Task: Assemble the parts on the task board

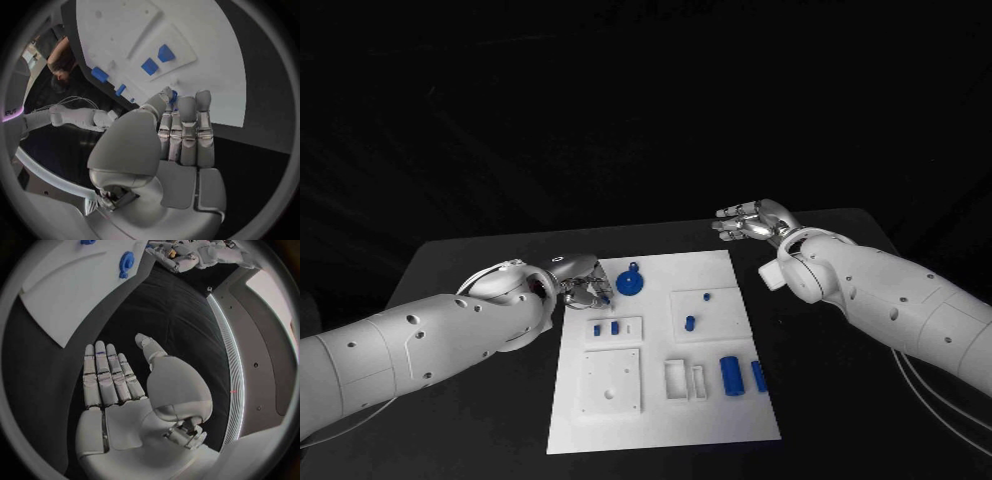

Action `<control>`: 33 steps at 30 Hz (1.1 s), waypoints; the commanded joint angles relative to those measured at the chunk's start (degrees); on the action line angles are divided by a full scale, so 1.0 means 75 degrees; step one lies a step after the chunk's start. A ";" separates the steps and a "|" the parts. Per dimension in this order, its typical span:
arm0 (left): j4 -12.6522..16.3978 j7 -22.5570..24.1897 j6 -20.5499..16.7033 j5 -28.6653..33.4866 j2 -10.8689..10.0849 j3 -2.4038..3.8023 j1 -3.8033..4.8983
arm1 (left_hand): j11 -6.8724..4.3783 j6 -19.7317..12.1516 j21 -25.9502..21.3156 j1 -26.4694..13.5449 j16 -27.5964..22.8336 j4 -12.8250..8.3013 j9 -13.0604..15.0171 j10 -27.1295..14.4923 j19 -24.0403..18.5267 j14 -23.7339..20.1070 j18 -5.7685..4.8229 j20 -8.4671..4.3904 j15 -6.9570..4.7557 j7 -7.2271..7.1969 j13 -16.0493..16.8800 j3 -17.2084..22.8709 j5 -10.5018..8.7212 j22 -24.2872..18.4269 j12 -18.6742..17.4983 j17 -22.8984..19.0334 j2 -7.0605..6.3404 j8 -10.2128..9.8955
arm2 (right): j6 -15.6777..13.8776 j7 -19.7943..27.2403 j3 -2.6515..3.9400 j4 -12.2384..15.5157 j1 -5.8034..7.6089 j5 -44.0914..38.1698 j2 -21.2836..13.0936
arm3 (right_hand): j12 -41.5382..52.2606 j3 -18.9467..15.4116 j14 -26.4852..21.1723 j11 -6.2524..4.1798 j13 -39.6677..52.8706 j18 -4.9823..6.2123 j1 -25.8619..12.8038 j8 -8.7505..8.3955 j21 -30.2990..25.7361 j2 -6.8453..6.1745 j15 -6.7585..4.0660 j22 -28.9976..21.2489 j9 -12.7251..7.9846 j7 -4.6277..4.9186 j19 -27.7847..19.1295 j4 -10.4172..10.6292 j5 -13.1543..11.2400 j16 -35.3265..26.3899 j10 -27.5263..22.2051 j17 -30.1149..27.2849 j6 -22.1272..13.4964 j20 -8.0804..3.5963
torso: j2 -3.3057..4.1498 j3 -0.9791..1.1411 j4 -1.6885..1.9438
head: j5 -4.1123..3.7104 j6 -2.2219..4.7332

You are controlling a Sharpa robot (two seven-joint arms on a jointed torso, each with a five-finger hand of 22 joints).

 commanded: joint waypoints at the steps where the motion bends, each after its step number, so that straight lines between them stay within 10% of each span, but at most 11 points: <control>1: -0.0010 0.0095 0.0076 -0.0001 0.0036 -0.0010 -0.0024 | -0.0006 0.0036 0.0028 0.0006 -0.0027 0.0046 0.0007 0.0045 -0.0023 0.0036 0.0118 -0.0037 0.0005 0.0040 0.0014 0.0005 0.0020 0.0155 0.0040 0.0010 0.0065 0.0021 | 0.0077 0.0054 0.0005 0.0022 -0.0002 -0.0079 0.0009 | -0.0031 0.0047 -0.0048 -0.0035 -0.0013 -0.0117 -0.0052 -0.0025 0.0010 -0.0027 0.0000 -0.0009 0.0000 -0.0003 0.0027 -0.0007 -0.0007 -0.0037 0.0010 -0.0012 0.0070 -0.0007 | 0.0006 -0.0009 -0.0002 | -0.0002 -0.0003; 33: -0.0200 0.0122 0.0037 -0.0396 0.0209 -0.0045 -0.0200 | 0.0007 0.0013 0.0068 0.0056 -0.0042 -0.0007 0.0001 0.0031 -0.0031 0.0036 0.0138 -0.0036 0.0010 0.0053 0.0014 0.0088 0.0044 0.0165 0.0041 0.0031 0.0046 0.0020 | 0.0098 0.0053 0.0005 0.0043 -0.0002 -0.0081 0.0009 | -0.0031 0.0095 -0.0048 -0.0035 -0.0012 -0.0118 -0.0067 -0.0024 0.0008 -0.0034 -0.0002 -0.0009 0.0001 -0.0004 0.0024 -0.0028 -0.0006 -0.0038 0.0014 -0.0013 0.0081 -0.0008 | 0.0006 -0.0015 0.0000 | -0.0031 -0.0022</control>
